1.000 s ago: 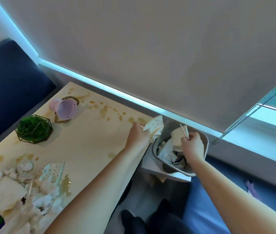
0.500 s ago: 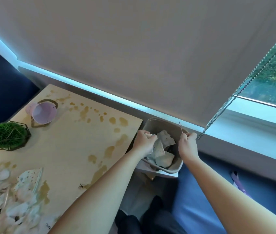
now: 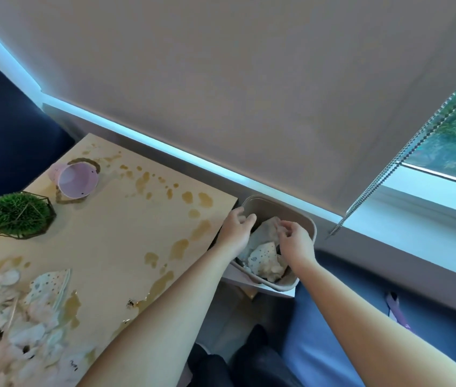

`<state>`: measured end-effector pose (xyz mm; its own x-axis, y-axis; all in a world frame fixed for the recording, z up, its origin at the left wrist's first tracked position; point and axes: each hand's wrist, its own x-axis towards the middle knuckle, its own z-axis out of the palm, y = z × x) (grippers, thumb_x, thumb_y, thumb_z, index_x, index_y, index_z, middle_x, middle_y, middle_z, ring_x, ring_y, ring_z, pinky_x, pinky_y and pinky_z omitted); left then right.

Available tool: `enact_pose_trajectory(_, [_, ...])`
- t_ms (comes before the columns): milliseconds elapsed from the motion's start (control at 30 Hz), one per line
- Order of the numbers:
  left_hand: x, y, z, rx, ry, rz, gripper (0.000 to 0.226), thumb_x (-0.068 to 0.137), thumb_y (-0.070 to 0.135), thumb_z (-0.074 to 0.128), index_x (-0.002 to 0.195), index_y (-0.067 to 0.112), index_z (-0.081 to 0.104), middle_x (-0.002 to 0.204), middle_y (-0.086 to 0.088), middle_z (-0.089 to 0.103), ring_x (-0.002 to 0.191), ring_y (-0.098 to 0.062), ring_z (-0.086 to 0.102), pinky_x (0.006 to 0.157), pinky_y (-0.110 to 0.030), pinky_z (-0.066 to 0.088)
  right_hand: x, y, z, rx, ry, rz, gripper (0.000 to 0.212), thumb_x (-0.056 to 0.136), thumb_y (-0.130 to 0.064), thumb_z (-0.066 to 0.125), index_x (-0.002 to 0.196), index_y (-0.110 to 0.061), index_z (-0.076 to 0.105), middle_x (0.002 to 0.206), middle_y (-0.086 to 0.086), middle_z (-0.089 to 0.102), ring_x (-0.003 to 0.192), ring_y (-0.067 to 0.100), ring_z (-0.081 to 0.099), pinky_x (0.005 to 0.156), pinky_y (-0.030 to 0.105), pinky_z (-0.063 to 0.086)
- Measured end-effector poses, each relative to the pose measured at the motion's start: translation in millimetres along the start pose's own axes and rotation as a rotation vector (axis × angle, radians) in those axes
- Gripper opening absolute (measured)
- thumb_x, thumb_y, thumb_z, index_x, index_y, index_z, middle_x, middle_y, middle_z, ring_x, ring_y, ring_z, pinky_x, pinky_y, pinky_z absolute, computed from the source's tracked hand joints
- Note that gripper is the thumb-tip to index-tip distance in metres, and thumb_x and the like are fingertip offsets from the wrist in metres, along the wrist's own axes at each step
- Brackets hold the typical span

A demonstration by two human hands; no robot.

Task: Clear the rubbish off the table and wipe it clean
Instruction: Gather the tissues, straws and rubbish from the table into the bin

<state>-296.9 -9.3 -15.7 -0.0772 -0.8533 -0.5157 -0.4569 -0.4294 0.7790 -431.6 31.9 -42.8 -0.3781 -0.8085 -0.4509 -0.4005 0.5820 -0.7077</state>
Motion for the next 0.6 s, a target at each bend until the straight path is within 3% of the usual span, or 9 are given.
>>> enact_pose_trajectory(67, [-2.3,0.5,-10.8,0.004,0.032,0.041,0.047,0.101,0.035,0.044,0.145,0.021,0.038,0.143,0.000,0.048,0.128,-0.017,0.047,0.092,-0.024,0.034,0.4,-3.0,4.4,-0.242,-0.063,0.008,0.046,0.100,-0.040,0.038,0.143,-0.025,0.043,0.138,0.009,0.049,0.124,0.031,0.045,0.103,0.040,0.039])
enact_pose_trajectory(100, [-3.8,0.0,-15.6,0.001,0.047,0.050,0.044,0.102,0.035,0.044,0.144,0.021,0.040,0.142,0.001,0.049,0.125,-0.016,0.048,0.091,-0.024,0.035,-0.6,-6.0,6.0,-0.350,-0.081,0.013,0.047,0.100,-0.038,0.036,0.145,-0.026,0.040,0.142,0.011,0.043,0.129,0.033,0.037,0.107,0.042,0.033])
enact_pose_trajectory(233, [-13.8,-8.8,-36.2,-0.006,0.124,0.073,0.037,0.101,0.034,0.045,0.137,0.025,0.048,0.134,0.004,0.054,0.109,-0.008,0.049,0.088,-0.022,0.036,-11.8,-26.1,15.4,-0.416,-0.103,-0.063,0.048,0.097,-0.027,0.037,0.144,-0.028,0.040,0.144,0.009,0.036,0.130,0.030,0.030,0.108,0.041,0.029])
enact_pose_trajectory(600, [-60.0,-44.9,-131.4,0.011,0.298,0.086,0.029,0.102,0.034,0.045,0.127,0.027,0.056,0.114,0.009,0.054,0.098,-0.009,0.051,0.081,-0.025,0.038,-73.1,-102.7,87.2,-0.343,-0.091,-0.360,0.037,0.095,-0.024,0.046,0.131,-0.029,0.051,0.139,0.005,0.045,0.129,0.028,0.033,0.106,0.042,0.029])
